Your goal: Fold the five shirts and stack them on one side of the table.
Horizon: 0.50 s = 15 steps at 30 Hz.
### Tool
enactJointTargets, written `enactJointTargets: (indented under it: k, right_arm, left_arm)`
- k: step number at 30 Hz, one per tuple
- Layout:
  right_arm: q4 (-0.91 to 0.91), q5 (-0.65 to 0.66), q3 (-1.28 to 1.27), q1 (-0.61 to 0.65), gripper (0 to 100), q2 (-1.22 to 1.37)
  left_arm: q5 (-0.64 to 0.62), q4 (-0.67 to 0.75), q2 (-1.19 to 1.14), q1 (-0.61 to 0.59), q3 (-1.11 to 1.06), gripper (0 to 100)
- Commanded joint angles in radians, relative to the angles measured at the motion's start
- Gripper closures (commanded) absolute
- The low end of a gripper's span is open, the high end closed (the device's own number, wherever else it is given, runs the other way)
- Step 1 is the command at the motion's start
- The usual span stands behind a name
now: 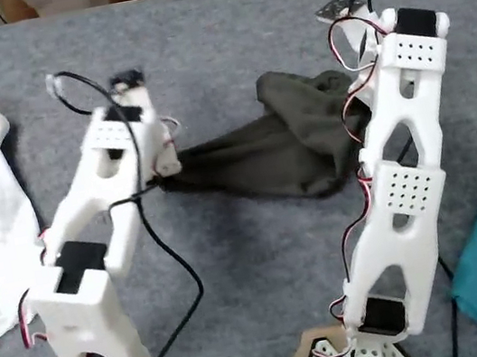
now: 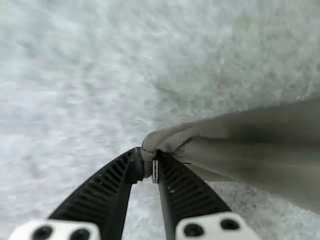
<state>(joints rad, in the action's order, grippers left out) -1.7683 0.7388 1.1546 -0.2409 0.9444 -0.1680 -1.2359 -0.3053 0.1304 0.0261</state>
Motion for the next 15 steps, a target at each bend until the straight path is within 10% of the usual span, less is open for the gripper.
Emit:
enactJointTargets:
  k: [1, 7, 15]
  right_arm:
    - [-0.017, -0.051, 0.065, -0.002, 89.2, -0.058]
    - [-0.018, -0.031, 0.045, -0.004, 62.8, -0.185]
    - [-0.018, -0.031, 0.010, 0.010, 60.5, -0.274]
  left_arm:
    - [0.012, -0.130, 0.090, -0.071, 0.152, 98]
    - [0.066, -0.388, 0.177, -0.146, 0.354, 98]
    - [0.166, -0.525, 0.381, -0.264, 0.578, 98]
